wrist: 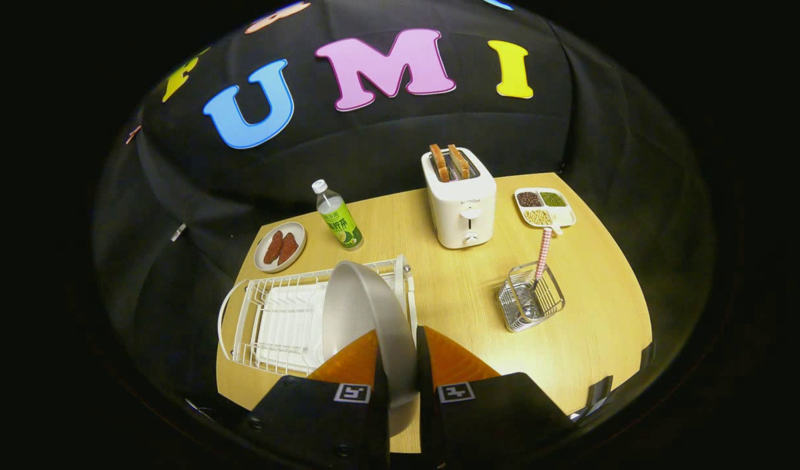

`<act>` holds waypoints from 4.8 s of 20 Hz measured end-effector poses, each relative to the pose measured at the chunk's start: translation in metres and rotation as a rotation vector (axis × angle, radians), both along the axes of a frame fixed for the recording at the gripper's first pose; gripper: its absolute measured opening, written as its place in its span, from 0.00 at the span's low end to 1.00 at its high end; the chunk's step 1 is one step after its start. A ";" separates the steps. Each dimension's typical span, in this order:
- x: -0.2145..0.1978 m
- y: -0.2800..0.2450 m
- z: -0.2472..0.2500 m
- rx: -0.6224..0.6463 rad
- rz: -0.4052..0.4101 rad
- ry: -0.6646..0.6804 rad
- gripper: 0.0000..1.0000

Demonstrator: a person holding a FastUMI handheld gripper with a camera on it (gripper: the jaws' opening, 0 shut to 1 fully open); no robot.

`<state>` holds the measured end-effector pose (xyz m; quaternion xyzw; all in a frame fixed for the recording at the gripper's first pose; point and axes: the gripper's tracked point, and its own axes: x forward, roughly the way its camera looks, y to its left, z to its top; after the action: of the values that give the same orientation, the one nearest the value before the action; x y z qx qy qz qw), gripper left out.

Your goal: Take the plate from the dish rack, then take the spoon from the basket and place it into the plate.

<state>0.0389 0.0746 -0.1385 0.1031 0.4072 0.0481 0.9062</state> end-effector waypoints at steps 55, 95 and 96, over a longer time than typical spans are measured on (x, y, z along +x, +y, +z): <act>0.119 -0.204 -0.064 -0.054 0.197 -0.321 0.99; 0.199 -0.193 0.003 -0.057 -0.058 -0.307 0.14; 0.194 -0.192 0.019 -0.064 -0.065 -0.327 0.14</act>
<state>0.2334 -0.1179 -0.1199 0.0783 0.2519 0.0218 0.9643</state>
